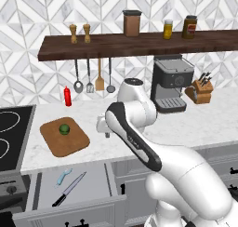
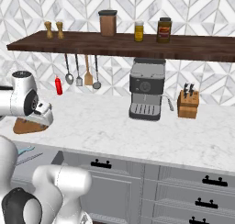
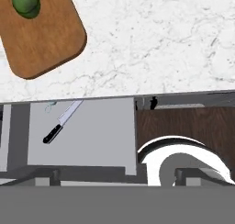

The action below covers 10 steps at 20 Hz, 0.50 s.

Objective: Place the appropriate cutting tool for cutting the avocado skin on the cutting board.

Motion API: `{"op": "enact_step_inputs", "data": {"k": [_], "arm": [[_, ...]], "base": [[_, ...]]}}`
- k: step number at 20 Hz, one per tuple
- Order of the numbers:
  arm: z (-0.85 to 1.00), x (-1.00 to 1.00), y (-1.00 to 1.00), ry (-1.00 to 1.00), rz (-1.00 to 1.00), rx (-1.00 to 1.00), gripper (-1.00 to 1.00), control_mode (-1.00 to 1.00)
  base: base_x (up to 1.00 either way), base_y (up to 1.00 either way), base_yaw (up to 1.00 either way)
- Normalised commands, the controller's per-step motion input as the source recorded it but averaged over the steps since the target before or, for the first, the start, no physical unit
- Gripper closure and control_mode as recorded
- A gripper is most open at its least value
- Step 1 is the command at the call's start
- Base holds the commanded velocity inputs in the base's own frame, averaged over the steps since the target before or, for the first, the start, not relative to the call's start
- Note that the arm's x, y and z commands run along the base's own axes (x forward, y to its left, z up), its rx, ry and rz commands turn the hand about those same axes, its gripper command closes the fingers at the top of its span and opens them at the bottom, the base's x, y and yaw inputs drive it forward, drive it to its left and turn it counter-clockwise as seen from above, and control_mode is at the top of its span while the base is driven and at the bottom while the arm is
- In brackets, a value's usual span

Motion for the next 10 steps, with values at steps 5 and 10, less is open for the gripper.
{"op": "enact_step_inputs", "data": {"k": [5,10], "arm": [[-0.30,-0.03,-0.03,0.12,-0.01,0.10,-1.00,-1.00],[-0.32,0.00,0.16,0.03,-0.05,0.01,-1.00,-1.00]], "base": [[0.00,0.00,0.00],[0.00,0.00,0.00]]}}
